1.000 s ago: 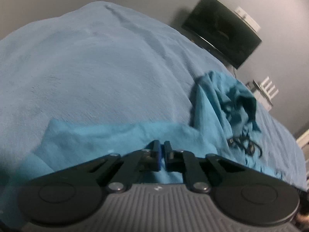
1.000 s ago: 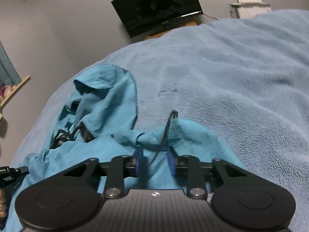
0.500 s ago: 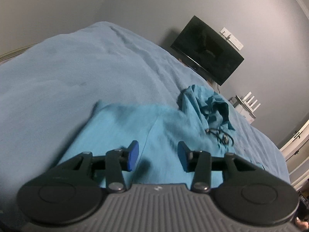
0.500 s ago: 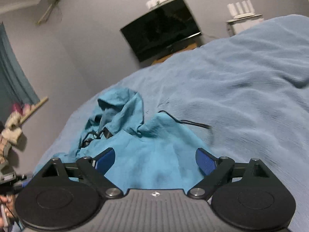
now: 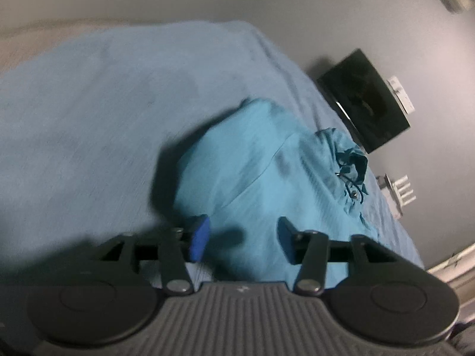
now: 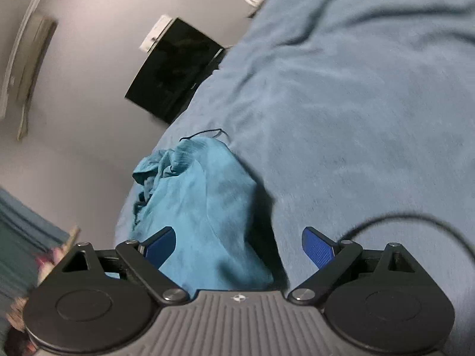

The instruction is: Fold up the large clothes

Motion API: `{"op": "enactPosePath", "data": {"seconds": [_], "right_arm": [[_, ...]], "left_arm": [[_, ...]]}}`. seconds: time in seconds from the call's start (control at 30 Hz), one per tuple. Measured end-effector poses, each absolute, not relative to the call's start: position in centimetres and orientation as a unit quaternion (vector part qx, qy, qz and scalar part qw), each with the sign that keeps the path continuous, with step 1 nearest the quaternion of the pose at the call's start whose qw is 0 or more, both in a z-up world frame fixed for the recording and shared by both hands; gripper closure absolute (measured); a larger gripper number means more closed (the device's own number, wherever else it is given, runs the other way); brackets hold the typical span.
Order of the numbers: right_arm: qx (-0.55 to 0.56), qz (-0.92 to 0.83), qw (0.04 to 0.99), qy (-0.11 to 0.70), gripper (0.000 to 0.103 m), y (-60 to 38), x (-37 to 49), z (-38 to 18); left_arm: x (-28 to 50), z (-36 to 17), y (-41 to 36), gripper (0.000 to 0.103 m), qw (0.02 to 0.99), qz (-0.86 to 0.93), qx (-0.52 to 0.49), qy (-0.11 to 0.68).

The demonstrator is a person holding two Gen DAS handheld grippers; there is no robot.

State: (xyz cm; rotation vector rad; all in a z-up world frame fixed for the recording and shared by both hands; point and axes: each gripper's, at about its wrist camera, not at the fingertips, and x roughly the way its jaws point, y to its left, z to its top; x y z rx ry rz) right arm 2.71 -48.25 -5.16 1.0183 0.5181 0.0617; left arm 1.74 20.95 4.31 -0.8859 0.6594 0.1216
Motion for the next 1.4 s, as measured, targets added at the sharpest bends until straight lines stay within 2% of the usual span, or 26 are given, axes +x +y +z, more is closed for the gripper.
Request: {"op": "enactPosePath", "data": {"seconds": [0.3,0.43,0.57,0.7,0.73,0.8,0.83,0.87,0.93,0.97,1.13,1.4], "right_arm": [[0.509,0.069,0.811,0.279,0.009,-45.4,1.7,-6.0],[0.528,0.073,0.796,0.286,0.016,-44.7,1.7,-6.2],[0.526,0.061,0.795,0.297,0.017,-43.8,3.1,-6.6],[0.523,0.011,0.8,0.294,0.021,-43.7,4.7,-7.8],[0.521,0.006,0.803,0.289,0.023,-43.5,5.0,-7.9],[0.511,-0.003,0.812,0.281,0.036,-43.2,5.4,-7.7],[0.504,-0.004,0.818,0.275,0.046,-43.0,5.4,-7.5],[0.502,-0.003,0.823,0.266,0.061,-43.0,5.1,-7.3],[0.508,0.006,0.824,0.251,0.076,-43.5,4.1,-7.0],[0.513,0.012,0.824,0.242,0.08,-43.7,3.5,-6.7],[0.504,0.023,0.837,0.215,0.088,-43.7,0.8,-3.8],[0.495,0.025,0.844,0.204,0.092,-45.0,-5.9,-0.4]], "left_arm": [[2.3,0.5,22.9,0.038,0.799,0.039,-0.53,0.281],[4.1,-0.4,22.7,0.037,0.803,0.046,-0.523,0.281],[5.4,-0.6,22.0,0.038,0.819,0.043,-0.497,0.283],[6.9,-0.4,21.2,0.047,0.837,0.047,-0.462,0.289],[7.2,-0.4,21.1,0.051,0.841,0.048,-0.454,0.29],[7.5,-0.5,20.9,0.061,0.848,0.047,-0.442,0.288],[7.6,-0.4,20.8,0.068,0.852,0.045,-0.436,0.286],[7.5,-0.2,20.5,0.071,0.857,0.044,-0.428,0.284],[7.4,0.7,19.9,0.08,0.865,0.042,-0.414,0.28],[7.2,1.2,19.8,0.082,0.868,0.042,-0.41,0.278],[4.8,4.0,20.0,0.097,0.859,0.041,-0.43,0.273],[-0.9,6.7,20.2,0.099,0.852,0.034,-0.436,0.288]]}}
